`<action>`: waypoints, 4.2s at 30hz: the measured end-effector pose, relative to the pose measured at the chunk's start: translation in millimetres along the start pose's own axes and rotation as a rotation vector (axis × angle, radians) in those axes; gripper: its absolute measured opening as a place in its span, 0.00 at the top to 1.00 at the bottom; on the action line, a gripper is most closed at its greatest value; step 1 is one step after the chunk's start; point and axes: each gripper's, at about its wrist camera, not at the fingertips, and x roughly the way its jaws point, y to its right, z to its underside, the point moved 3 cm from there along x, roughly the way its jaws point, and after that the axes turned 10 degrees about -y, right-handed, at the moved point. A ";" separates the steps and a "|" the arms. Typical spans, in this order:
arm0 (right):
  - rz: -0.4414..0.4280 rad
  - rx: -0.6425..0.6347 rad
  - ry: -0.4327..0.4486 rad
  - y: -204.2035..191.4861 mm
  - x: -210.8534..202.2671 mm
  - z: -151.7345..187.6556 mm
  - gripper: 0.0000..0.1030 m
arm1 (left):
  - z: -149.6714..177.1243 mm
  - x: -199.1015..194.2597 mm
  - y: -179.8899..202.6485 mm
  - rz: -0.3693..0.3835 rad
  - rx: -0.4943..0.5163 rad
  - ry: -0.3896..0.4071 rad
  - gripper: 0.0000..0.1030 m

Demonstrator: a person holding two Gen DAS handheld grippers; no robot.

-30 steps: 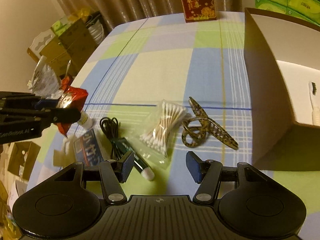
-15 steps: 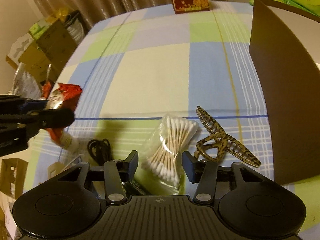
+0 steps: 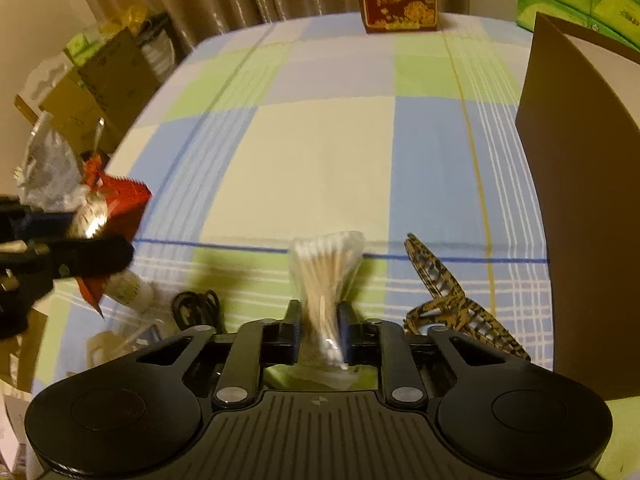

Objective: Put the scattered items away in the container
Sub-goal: 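Grasp the cotton swab bag with the right gripper while the left holds the packet, then carry the snack packet and swab bag over the brown box, then open both grippers to drop the packet and swab bag into the box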

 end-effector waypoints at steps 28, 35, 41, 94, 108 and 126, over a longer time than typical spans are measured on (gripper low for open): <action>-0.112 0.042 0.297 50.8 -177.9 41.1 0.88 | -17.1 -65.4 111.8 -0.026 0.072 0.136 0.79; -0.054 0.127 0.365 107.4 -215.7 49.1 0.88 | -48.0 -59.5 171.8 0.043 0.153 0.182 0.79; 0.009 0.199 0.396 169.0 -239.4 53.0 0.88 | -78.8 -38.4 222.2 0.105 0.210 0.200 0.79; 0.074 -0.142 -0.114 288.6 -163.8 5.2 0.08 | -137.8 95.6 291.6 0.046 0.017 -0.200 0.23; 0.103 -0.122 -0.061 277.7 -185.8 18.3 0.05 | -132.8 55.7 288.5 0.031 -0.003 -0.128 0.16; 0.149 -0.101 0.023 245.4 -215.7 43.4 0.05 | -101.7 6.7 285.8 0.022 -0.006 -0.056 0.13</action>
